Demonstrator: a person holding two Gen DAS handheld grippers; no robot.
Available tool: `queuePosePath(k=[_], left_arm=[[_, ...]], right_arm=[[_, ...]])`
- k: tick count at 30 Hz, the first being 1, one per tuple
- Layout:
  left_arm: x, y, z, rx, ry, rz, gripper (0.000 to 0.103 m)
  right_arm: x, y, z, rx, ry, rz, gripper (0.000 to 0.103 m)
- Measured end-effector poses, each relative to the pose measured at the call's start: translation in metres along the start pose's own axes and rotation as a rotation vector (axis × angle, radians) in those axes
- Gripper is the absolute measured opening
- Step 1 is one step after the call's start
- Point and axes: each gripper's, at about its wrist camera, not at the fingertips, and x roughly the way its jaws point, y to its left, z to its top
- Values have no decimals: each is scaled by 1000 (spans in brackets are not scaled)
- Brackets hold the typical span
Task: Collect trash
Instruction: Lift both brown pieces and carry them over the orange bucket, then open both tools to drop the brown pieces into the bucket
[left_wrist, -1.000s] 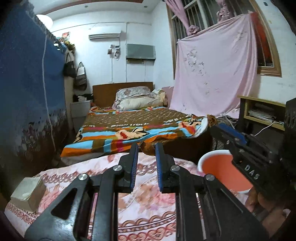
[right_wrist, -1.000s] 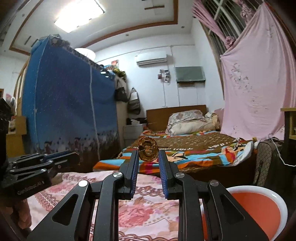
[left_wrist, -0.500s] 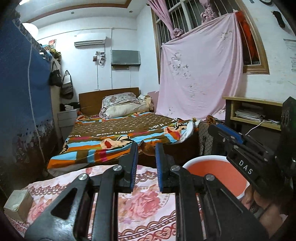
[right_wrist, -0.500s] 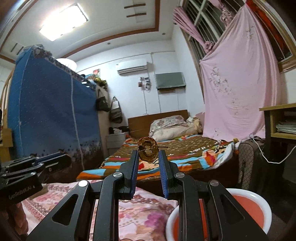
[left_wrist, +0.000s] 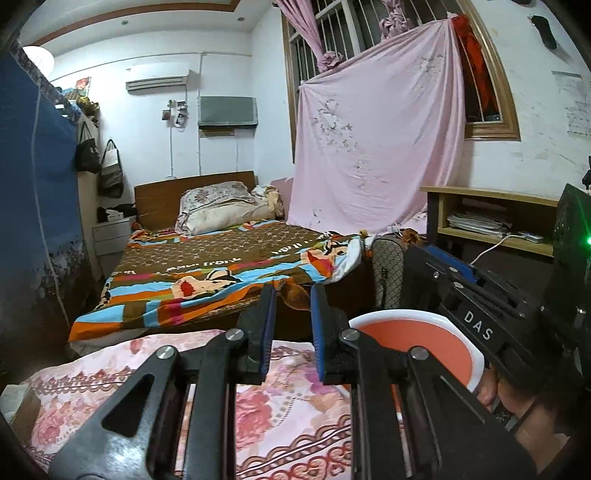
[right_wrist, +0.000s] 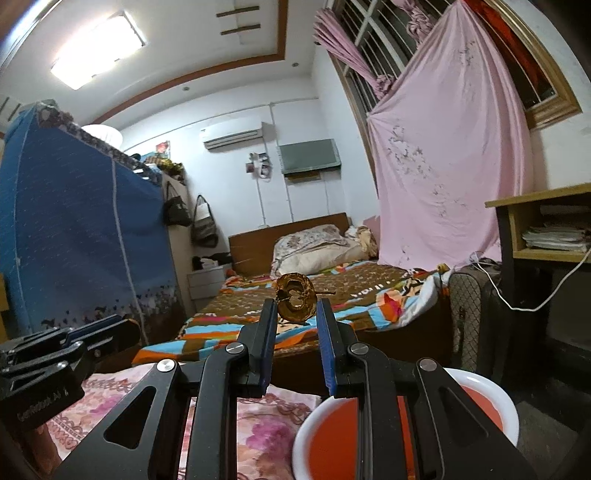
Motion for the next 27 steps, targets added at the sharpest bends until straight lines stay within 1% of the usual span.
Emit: queuePosePath(k=[11,18,27], left_arm=[[21,-23,2,20,29,-70,4],[42,-33,-4,3,108,-117,4],[69,-38,-10,-76,208,-183,4]], right_arm=[[2,-21,2,66,28,-75,20],[6,-35,1,113,70,-110,20],[11,-50,-4,158,131,-152,20]])
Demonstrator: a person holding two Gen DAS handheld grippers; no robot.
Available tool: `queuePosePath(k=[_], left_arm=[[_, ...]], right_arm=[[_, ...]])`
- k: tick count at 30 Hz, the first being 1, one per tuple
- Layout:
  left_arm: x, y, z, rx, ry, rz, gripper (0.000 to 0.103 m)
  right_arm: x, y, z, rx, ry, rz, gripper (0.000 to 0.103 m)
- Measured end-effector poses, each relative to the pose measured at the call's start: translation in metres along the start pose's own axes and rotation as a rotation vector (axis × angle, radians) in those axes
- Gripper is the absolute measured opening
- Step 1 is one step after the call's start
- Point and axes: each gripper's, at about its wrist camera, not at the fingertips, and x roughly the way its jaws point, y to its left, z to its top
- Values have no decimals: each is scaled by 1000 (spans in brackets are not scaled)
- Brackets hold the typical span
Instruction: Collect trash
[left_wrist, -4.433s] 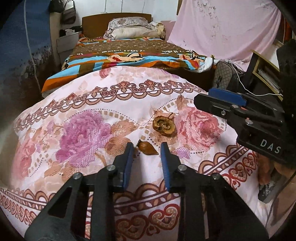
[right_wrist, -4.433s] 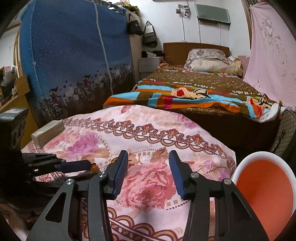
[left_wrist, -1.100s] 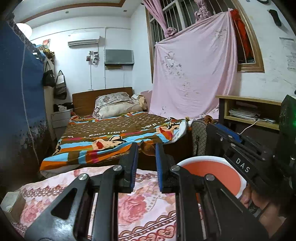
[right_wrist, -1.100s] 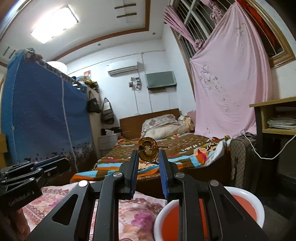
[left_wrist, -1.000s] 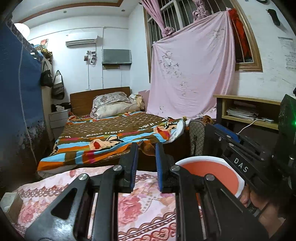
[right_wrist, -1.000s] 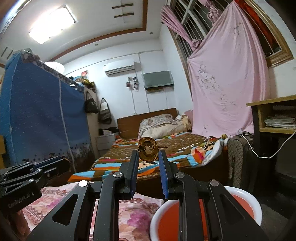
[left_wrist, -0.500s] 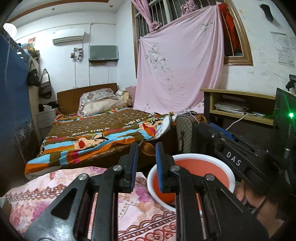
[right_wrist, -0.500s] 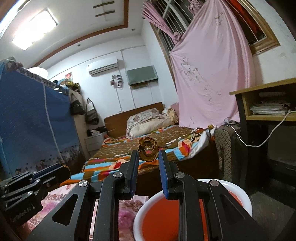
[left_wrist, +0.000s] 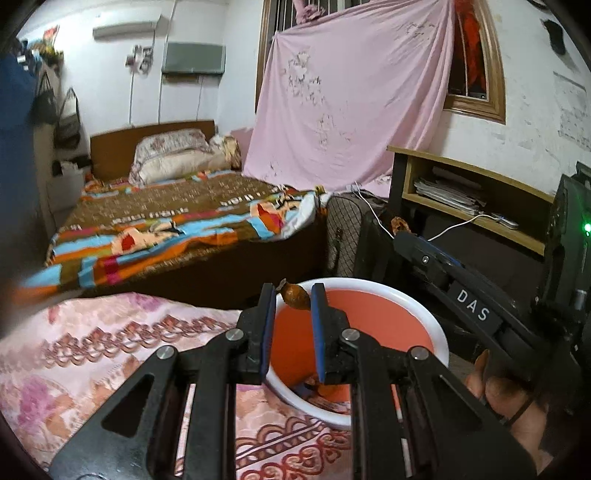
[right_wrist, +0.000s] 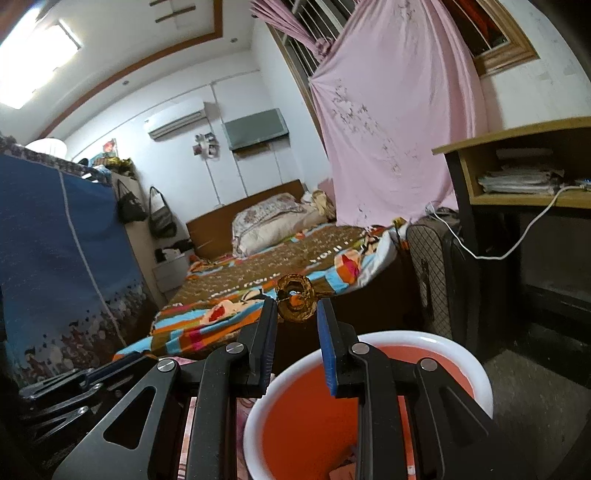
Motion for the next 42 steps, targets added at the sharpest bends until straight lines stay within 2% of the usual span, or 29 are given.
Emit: queuePosePath(k=[6,16,20,32,38,42], left_arm=[[12,-2,-2,-21,55,-26,4],[19,-4,-4,-22,88,-32,9],[18,-3,-3,-28,86,-28,13],[13,7,-3,-49,80,4,25],[8,19,-2,-78,80,46,34],[0,30,-2,-106,65,93,43]], right_arm=[[5,-9,-2,28,35,-24,20],[13,-17,-5,65,95,-45,21],[15,-21,-6,83,113,-52,31],[15,-23,-6,91,113,-54,39],[15,-20,-6,84,111,-52,46],[14,-17,-5,68,105,-45,50]])
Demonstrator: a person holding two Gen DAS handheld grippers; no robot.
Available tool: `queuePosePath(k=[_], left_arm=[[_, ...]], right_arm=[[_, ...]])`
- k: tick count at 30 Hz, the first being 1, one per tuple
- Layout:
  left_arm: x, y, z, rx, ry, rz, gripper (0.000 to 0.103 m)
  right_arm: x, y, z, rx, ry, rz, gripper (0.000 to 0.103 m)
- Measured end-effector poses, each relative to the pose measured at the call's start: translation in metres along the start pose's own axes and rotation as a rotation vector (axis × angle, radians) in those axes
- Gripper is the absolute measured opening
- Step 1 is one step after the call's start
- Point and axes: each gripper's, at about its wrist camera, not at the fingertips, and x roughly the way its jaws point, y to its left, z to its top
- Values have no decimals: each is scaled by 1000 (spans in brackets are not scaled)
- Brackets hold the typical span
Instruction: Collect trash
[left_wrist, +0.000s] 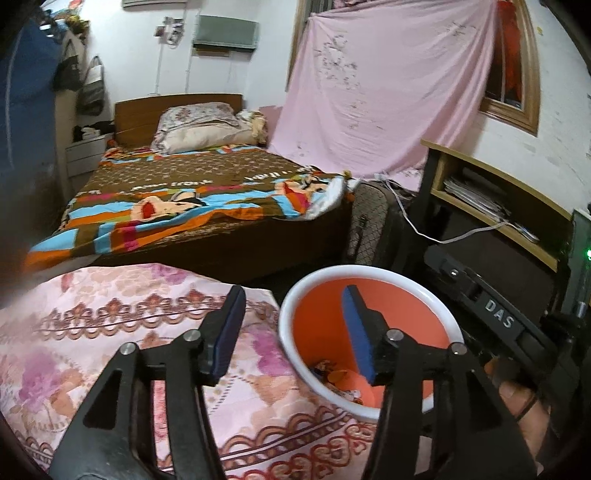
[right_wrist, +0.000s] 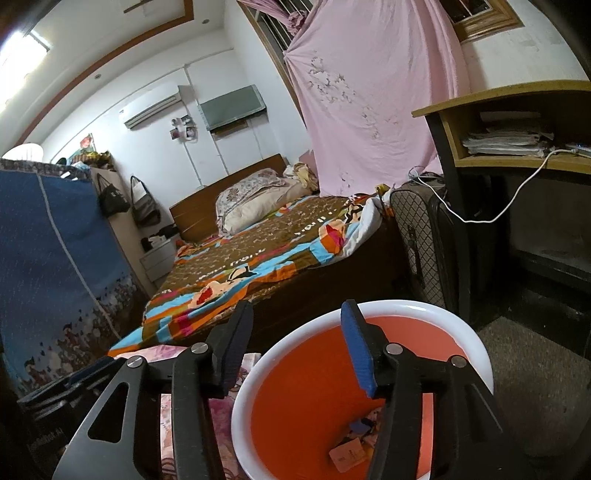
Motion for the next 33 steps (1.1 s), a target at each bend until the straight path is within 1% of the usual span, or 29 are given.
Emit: queuePosePath(k=[1,2,3,4,5,7,8,9,10,11,12,13,15,17,33], left_arm=[[-3,3,0,-7,-9,19,48],[-6,7,0,-15,-20,36,51],[-9,11,-1,-25,-29,48,56],[-12,14,-1,-33,-37,58,60],[-15,18,-1,-41,-45,70,62],[-21,24,-2,-52,-60,91,70],[-24,27,-3,-57,-68,101,72],[-27,30,-3,-63,-77,113,75],[-29,34,-3,-70,-86,125,81],[-31,36,-4,-78,-93,135,84],[-35,40,-5,-91,-107,146,90],[-38,43,-6,-103,-121,155,92],[-45,49,-8,-128,-154,165,92],[-50,54,-10,-139,-164,177,92],[-91,81,-26,-169,-222,267,92]], right_arm=[[0,1,0,-5,-1,2,51],[0,3,0,-10,-2,3,55],[-1,5,0,-14,-4,4,63],[-1,7,0,-18,-8,6,69],[-3,8,0,-22,-17,12,76],[-6,12,0,-27,-33,26,77],[-8,14,1,-31,-41,33,78],[-10,16,1,-39,-50,37,80],[-11,18,1,-47,-58,40,81],[-13,21,1,-58,-68,41,83],[-14,24,1,-67,-75,43,86],[-14,26,1,-73,-79,45,88],[-15,30,0,-89,-91,48,99],[-17,34,-1,-100,-101,50,103],[-35,66,-7,-196,-171,101,103]])
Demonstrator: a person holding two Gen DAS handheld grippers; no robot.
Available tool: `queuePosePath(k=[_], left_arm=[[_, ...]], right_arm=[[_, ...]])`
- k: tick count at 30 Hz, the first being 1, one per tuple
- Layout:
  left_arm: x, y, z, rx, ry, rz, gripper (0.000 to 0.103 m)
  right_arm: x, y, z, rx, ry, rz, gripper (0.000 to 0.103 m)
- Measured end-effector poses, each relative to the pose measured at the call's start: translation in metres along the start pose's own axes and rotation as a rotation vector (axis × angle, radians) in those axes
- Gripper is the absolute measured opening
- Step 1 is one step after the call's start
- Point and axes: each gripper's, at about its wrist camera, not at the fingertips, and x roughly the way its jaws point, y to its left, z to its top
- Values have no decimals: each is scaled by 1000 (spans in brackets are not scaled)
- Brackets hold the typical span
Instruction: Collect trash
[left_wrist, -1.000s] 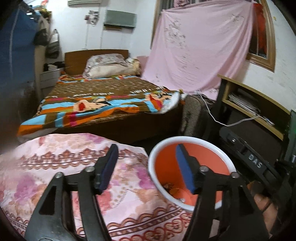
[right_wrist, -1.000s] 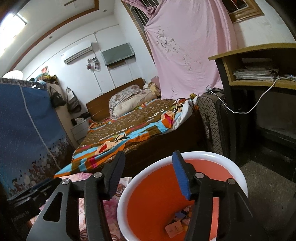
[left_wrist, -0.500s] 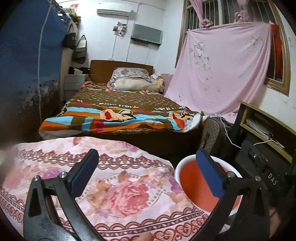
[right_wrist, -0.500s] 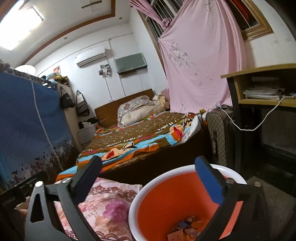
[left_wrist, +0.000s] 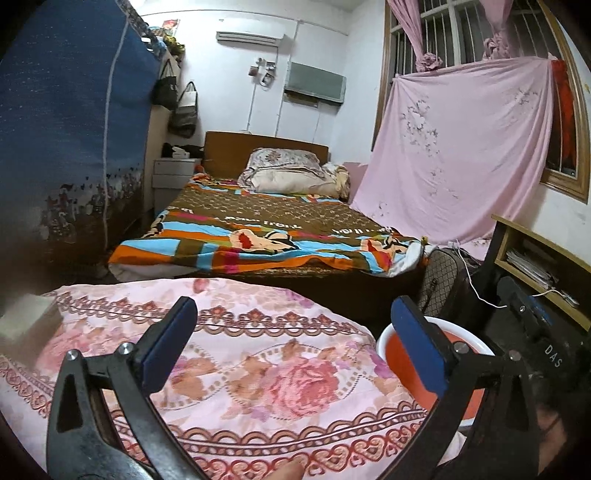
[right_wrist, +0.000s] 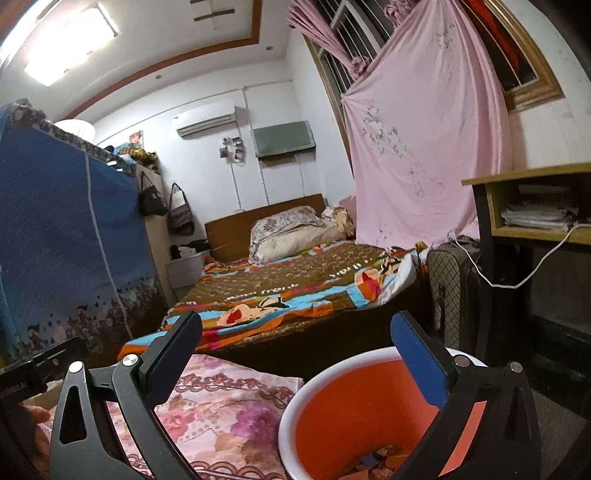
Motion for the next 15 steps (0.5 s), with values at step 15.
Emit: queuePosePath(k=[15], left_arm=[[-44,25,-2,-3,-60,83,92]], right_arm=[[-29,40,3,-85,-37,66,103]])
